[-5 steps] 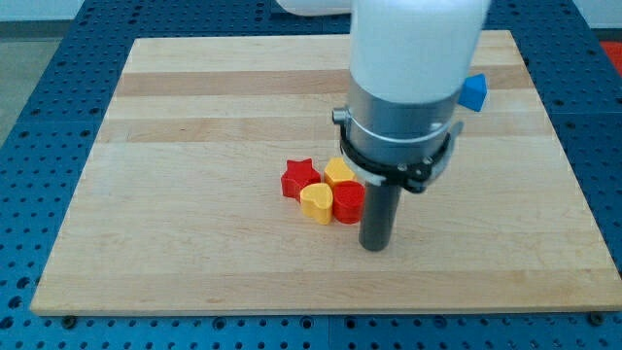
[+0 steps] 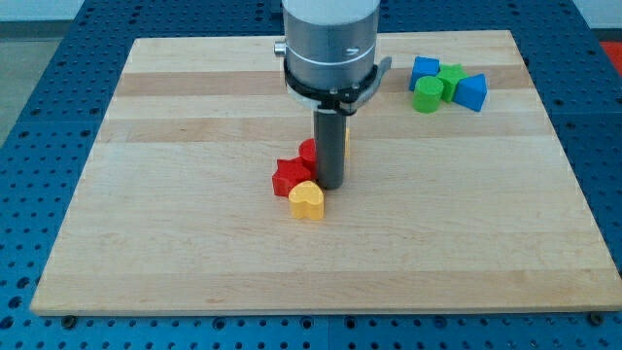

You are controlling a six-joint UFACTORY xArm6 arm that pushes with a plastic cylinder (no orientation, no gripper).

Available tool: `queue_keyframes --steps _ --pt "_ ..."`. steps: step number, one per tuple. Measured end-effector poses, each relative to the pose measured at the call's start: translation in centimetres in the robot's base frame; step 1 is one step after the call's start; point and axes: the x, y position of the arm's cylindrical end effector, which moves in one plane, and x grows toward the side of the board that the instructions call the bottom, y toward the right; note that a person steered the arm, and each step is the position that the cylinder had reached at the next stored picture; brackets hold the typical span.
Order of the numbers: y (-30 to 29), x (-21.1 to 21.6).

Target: Push the red circle along with the yellow hexagon to the center

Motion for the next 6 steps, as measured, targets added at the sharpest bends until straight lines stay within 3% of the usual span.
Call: queue_keyframes --steps 2,4,6 --pt "0.0 -3.2" --pt "0.0 -3.7" --pt "0.5 0.3"
